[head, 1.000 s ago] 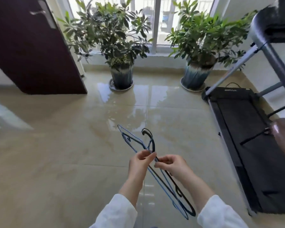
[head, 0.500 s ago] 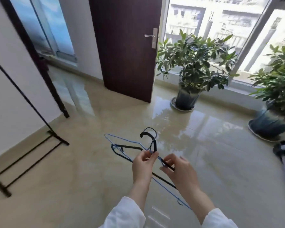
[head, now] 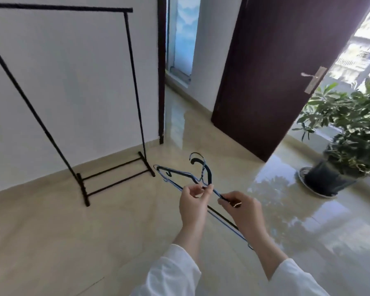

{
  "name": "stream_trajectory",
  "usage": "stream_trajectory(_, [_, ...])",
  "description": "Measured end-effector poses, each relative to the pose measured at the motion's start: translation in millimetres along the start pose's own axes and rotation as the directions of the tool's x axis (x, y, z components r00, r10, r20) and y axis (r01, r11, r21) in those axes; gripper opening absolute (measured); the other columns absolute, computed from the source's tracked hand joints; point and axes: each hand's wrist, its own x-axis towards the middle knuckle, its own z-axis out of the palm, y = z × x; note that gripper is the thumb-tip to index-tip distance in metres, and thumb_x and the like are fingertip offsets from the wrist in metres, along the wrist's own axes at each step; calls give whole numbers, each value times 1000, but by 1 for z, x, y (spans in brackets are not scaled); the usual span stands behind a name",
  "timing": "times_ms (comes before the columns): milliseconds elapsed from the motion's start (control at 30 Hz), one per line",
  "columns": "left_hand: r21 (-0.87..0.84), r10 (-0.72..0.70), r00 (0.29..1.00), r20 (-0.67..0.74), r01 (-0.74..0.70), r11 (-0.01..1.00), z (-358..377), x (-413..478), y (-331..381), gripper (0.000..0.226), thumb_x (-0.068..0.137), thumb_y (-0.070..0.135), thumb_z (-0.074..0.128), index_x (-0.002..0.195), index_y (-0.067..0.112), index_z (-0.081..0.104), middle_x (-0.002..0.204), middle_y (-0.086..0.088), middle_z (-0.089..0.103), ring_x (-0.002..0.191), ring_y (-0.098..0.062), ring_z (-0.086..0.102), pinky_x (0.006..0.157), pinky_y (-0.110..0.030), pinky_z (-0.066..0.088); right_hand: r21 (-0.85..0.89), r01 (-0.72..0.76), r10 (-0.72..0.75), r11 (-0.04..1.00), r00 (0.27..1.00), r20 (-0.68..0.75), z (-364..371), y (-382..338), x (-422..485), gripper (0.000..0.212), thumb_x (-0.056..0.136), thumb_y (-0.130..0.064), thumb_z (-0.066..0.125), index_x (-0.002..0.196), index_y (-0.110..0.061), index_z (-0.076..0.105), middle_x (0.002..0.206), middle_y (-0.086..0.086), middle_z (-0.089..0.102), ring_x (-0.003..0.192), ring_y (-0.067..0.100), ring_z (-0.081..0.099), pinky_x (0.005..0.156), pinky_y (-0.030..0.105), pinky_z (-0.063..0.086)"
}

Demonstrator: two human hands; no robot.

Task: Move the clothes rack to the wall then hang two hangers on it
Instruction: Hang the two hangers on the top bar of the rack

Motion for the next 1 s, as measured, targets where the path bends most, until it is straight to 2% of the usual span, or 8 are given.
stream_trajectory(167, [-28,-107,994,38,108,994,-28,59,25,19,81,34,64,85,15,62,70,5,57,75,-15,56,65,-22,41,110,28,-39,993,993,107,35,-39,62,9,71,-13,74,79,-9,75,61,-16,62,56,-15,56,57,-1,40])
stream_trajectory(267, [-117,-140,986,87,150,982,-32,95,50,15,84,35,60,75,23,62,75,7,62,74,-8,58,65,-21,42,157,20,-48,987,984,174,52,-63,107,9,71,-16,75,79,-11,75,44,-18,60,45,-11,53,46,1,36])
stream_trajectory(533, [-221,-198,980,29,200,955,-40,192,131,18,85,31,61,75,17,65,54,9,60,54,-10,38,52,-20,31,230,51,-119,972,950,289,89,-128,221,7,70,-24,75,76,-21,75,67,-11,70,56,-9,58,50,3,40])
stream_trajectory(667, [-177,-146,989,-29,139,974,-55,239,156,27,86,33,58,62,19,61,64,3,54,61,-12,45,60,-23,35,213,113,-175,970,937,302,114,-161,262,10,69,-23,76,64,-29,69,63,-18,65,54,-15,55,49,-1,37])
stream_trajectory(767, [-236,-123,988,-97,97,967,-71,272,175,22,84,31,61,89,11,70,88,-8,69,86,-26,60,75,-31,48,180,156,-209,971,924,322,138,-187,293,11,70,-25,75,66,-30,67,66,-16,64,60,-4,57,48,0,37])
stream_trajectory(833, [-226,-116,985,-127,85,970,-82,297,186,20,84,31,61,89,12,69,92,-9,72,92,-32,62,87,-34,48,176,172,-223,969,918,327,155,-205,313,6,70,-24,75,70,-25,69,68,-13,65,64,-1,57,50,4,40])
stream_trajectory(933, [-271,-104,986,-130,66,960,-104,338,207,19,84,29,62,65,26,60,69,5,61,67,-12,54,72,-23,43,166,204,-249,965,909,333,184,-239,343,12,70,-28,75,78,-19,73,72,-10,68,68,1,59,56,12,40])
stream_trajectory(1000, [-273,-81,987,-141,40,961,-120,364,223,22,84,30,62,62,29,57,68,7,59,65,-7,51,73,-23,41,189,196,-252,962,904,345,201,-263,361,12,71,-27,74,80,-19,72,71,-11,67,68,1,58,57,14,38])
